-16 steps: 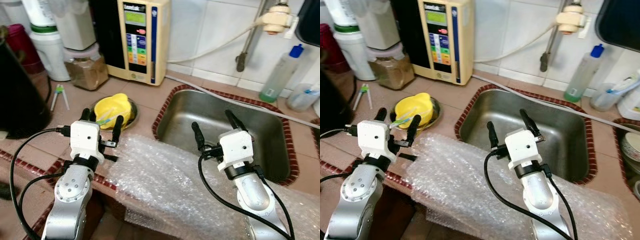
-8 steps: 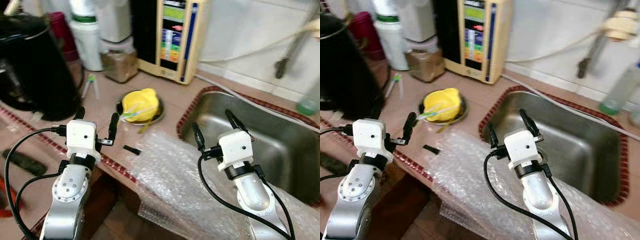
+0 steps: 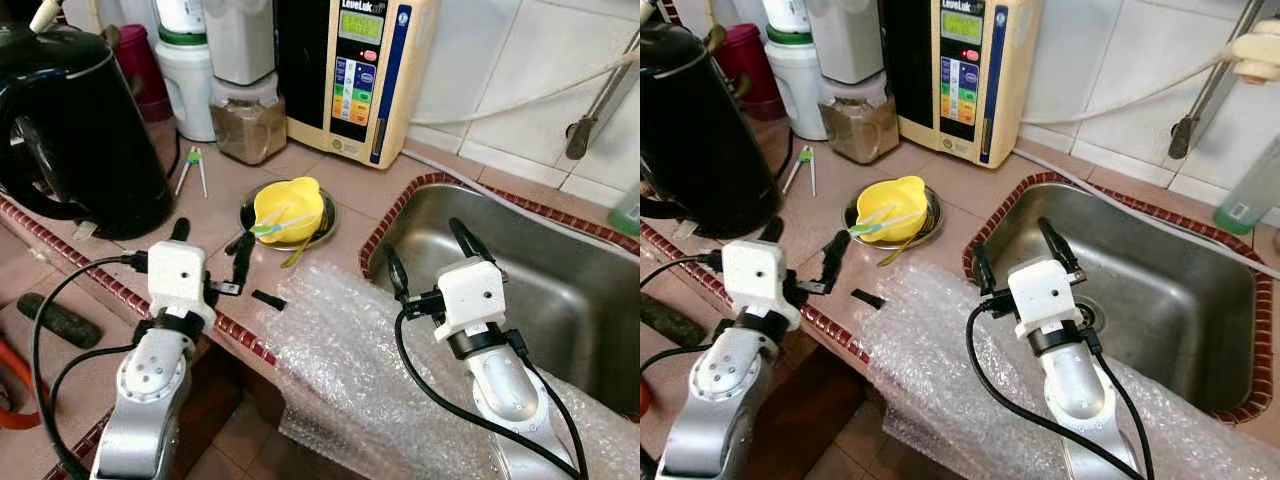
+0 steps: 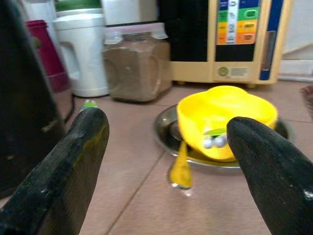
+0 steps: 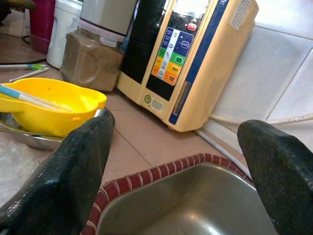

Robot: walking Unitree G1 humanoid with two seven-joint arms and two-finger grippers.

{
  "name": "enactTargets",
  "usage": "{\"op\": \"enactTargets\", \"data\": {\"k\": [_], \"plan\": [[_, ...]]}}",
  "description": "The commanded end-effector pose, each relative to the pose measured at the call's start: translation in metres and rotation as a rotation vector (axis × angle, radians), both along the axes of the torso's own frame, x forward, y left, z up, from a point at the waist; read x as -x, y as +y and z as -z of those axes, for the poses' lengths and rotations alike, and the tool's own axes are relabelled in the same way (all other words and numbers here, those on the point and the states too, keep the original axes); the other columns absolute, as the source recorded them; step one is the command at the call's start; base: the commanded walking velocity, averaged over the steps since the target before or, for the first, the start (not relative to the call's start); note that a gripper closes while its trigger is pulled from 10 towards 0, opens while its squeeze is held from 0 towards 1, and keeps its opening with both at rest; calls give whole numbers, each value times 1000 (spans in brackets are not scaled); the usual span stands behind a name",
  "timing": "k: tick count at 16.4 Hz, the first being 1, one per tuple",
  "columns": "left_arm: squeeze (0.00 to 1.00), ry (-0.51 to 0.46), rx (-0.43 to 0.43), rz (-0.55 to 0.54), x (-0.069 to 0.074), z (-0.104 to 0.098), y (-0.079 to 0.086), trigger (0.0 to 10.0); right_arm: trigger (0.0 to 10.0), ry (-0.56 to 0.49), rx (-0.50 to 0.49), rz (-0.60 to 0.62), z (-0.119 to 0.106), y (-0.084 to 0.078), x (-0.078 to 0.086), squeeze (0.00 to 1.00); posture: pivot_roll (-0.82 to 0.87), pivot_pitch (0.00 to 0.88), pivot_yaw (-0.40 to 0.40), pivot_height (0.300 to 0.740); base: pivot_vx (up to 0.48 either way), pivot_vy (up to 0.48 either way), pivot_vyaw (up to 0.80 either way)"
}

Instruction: Kitchen organization

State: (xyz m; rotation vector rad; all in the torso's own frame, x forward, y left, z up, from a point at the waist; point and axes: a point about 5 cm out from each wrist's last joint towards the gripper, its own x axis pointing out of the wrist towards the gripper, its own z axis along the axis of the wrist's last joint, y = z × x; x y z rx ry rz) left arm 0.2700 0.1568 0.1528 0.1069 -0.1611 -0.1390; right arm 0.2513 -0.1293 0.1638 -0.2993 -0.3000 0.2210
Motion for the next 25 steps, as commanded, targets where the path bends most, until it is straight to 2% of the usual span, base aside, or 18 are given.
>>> {"op": "enactTargets", "data": {"k": [1,10,11,16,18,25], "plan": [[0,31,14,25,-3,4,-3,10000,10000,-10,-4,0,-3,0,2,0,97,97,-16,740,0,0,0],[0,58,48,56,-10,11,-6,10000,10000,-7,-13,-2,-4,0,4,0,82,100,-16,740,0,0,0],[0,57,62,52,-14,11,-5,10000,10000,12,-42,-65,-4,4,6,0,77,99,-19,740,0,0,0],[0,44,87,57,-20,10,-5,10000,10000,69,-95,-182,-1,16,11,0,71,98,-22,740,0,0,0],[0,39,125,70,-26,9,-7,10000,10000,91,-102,-227,1,22,15,0,71,98,-22,740,0,0,0],[0,32,153,120,-34,9,-17,10000,10000,105,-105,-243,1,23,18,0,44,100,-18,740,0,0,0]]}}
